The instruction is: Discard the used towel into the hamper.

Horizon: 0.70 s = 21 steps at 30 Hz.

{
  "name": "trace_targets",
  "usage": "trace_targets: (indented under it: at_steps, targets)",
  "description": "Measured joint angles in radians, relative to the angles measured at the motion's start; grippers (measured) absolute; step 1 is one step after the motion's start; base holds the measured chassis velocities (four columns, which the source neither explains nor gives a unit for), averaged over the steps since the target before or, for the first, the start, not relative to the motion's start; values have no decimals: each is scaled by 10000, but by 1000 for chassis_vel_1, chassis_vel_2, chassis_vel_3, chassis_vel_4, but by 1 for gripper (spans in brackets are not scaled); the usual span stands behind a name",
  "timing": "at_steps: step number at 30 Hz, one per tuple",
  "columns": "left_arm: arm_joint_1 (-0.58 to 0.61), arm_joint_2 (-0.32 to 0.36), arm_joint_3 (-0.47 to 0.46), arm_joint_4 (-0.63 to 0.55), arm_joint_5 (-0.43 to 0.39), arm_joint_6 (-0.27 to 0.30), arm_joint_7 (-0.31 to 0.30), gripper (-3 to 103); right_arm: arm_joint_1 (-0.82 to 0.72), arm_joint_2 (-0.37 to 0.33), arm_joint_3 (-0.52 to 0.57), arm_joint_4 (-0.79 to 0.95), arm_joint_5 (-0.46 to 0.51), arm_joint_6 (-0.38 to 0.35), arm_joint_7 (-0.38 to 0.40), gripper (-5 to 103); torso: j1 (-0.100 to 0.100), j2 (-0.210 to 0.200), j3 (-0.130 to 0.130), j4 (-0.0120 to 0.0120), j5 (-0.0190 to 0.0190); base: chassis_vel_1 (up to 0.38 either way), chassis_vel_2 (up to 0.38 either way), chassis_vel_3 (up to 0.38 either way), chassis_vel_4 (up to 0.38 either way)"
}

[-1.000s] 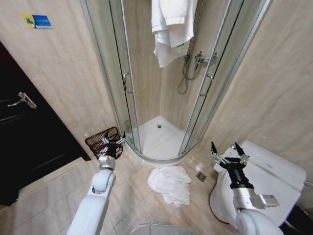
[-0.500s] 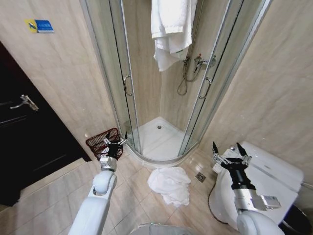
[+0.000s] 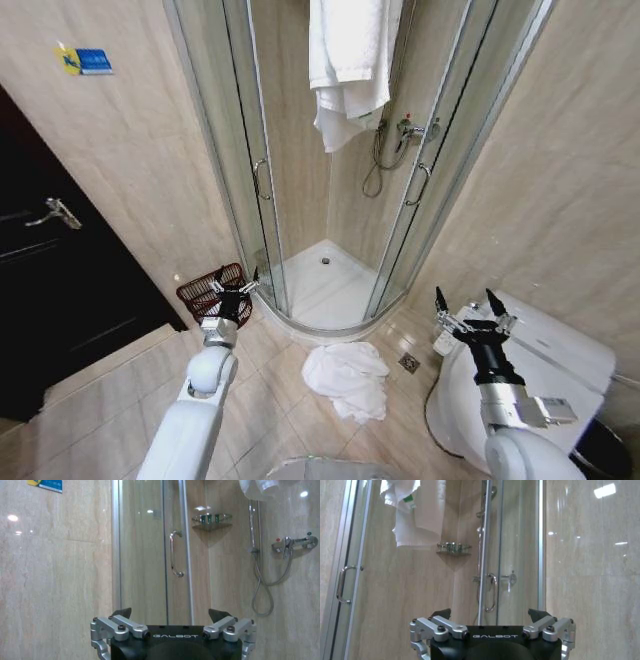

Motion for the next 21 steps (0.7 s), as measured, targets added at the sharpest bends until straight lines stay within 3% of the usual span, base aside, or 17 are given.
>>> trace_targets:
  at_steps: [21]
  targets:
    - [-7, -90, 18, -87, -5, 110, 37, 100, 24, -26, 38, 78, 7, -150, 60, 100, 540, 1168, 624, 0, 0, 0, 0, 0, 0]
